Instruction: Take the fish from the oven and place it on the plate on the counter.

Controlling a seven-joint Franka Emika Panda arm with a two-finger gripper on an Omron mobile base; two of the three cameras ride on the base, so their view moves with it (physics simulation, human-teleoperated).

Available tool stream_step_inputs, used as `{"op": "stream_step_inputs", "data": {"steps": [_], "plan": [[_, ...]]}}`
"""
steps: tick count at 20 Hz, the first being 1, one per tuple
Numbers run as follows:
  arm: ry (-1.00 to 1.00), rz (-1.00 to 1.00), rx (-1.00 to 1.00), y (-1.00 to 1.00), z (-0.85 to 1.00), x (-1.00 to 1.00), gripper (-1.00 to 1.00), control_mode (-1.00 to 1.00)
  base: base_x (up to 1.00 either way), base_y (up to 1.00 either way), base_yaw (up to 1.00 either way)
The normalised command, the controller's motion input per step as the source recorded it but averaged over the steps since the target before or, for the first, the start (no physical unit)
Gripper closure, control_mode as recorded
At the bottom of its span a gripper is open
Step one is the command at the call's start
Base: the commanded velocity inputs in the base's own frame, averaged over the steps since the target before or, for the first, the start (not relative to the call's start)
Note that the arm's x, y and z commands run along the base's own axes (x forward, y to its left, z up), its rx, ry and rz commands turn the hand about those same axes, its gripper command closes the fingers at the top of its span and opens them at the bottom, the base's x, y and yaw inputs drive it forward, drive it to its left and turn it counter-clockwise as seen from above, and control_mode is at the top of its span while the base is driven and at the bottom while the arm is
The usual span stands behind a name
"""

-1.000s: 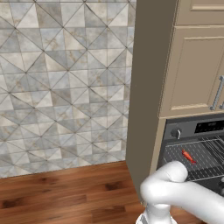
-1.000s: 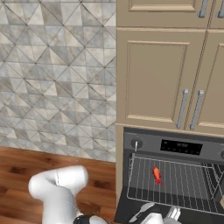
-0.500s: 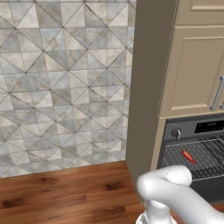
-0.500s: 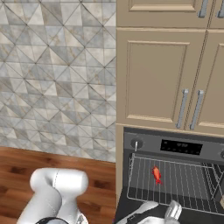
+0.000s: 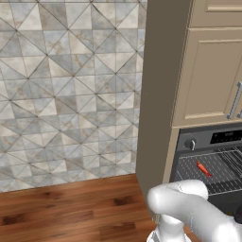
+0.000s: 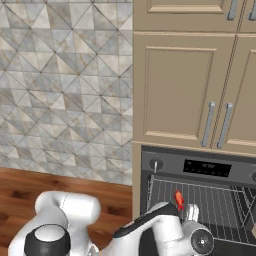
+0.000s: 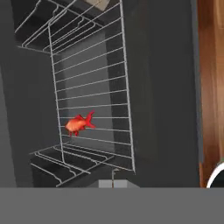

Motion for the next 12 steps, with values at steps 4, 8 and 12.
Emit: {"op": "stream_step_inputs", "data": {"steps": [4,8,12], "plan": [[0.45,0.18,-0.39,0.64,0.59,0.7,1.0,-1.0,0.0,0.0,0.0],[0.4,0.08,-0.31,0.63,0.24,0.49,-1.0,-1.0,0.0,0.0,0.0],[0.07,0.03,-0.12,0.18,-0.14,0.05,-1.0,-1.0,0.0,0.0,0.0]]}}
